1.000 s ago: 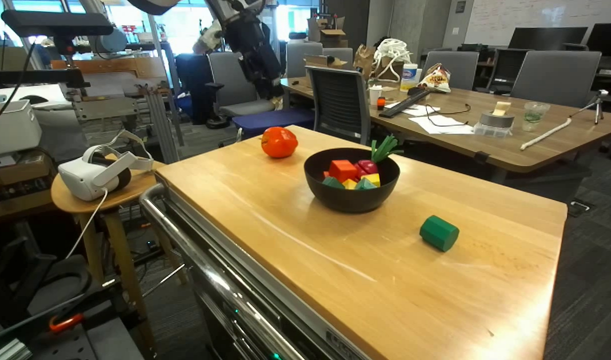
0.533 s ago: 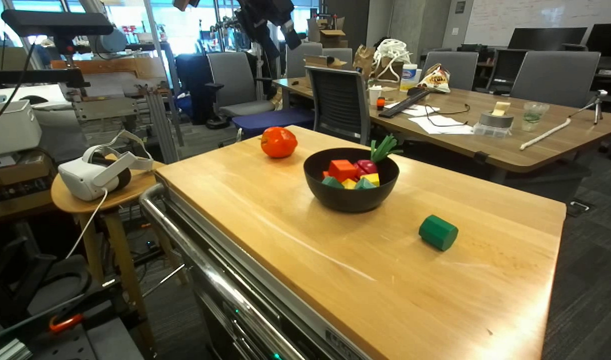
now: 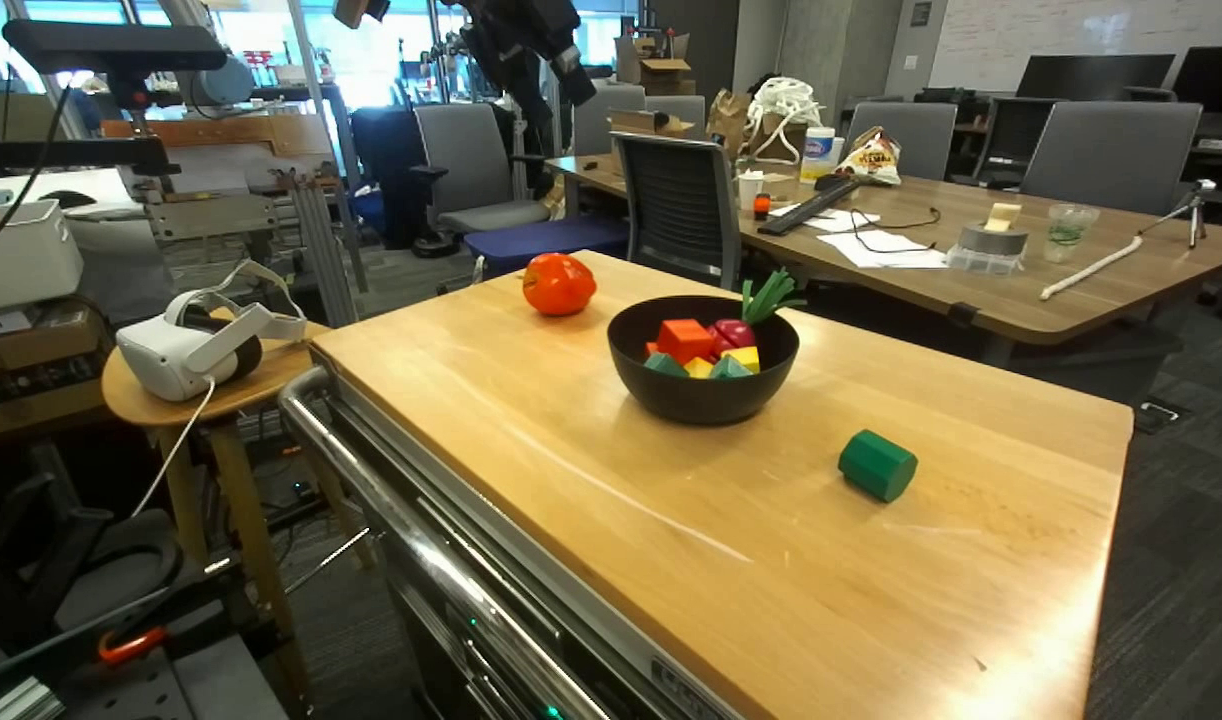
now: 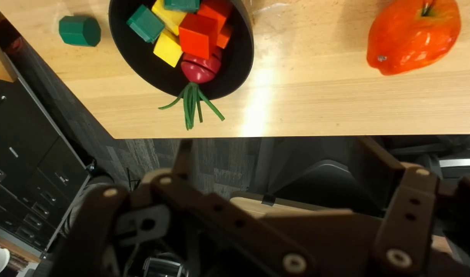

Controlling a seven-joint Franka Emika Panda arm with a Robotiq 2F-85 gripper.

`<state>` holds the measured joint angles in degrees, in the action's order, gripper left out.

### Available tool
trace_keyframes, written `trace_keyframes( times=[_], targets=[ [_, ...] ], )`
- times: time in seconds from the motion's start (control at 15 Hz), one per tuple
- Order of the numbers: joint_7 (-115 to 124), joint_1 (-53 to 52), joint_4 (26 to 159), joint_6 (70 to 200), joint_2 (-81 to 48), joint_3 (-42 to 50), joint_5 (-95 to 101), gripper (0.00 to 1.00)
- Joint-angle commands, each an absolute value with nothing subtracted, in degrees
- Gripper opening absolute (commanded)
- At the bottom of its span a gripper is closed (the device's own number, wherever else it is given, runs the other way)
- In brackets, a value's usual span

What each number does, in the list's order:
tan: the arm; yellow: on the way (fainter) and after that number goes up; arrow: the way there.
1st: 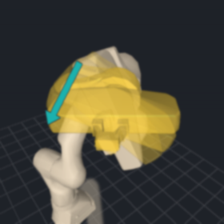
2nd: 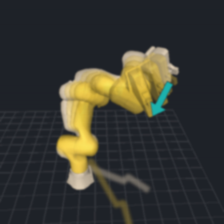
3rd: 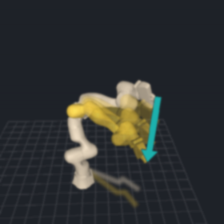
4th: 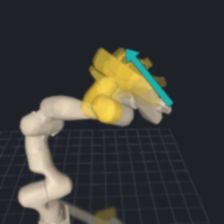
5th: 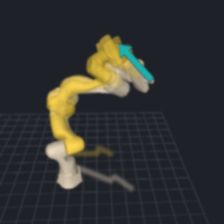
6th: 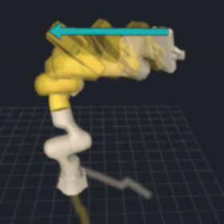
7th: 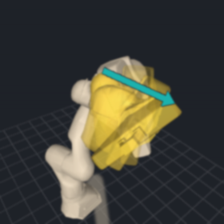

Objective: Put all the blocks and the beetroot in the bowl then move the apple to the left

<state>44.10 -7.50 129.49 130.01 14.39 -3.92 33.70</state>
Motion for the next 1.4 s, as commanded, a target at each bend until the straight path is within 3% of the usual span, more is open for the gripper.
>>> trace_keyframes(
  times=[0.0, 0.47, 0.87, 1.33],
  targets=[
    [38.1, -6.1, 125.3, 125.0, 16.9, -7.8, 31.7, 1.0],
    [27.3, 0.7, 116.5, 122.2, 22.0, -0.2, 13.3, 1.0],
    [18.4, 5.0, 120.4, 130.4, 13.3, 10.4, -8.1, 1.0],
    [19.1, 6.6, 120.7, 130.1, 9.6, 9.3, -9.7, 1.0]
  ],
)
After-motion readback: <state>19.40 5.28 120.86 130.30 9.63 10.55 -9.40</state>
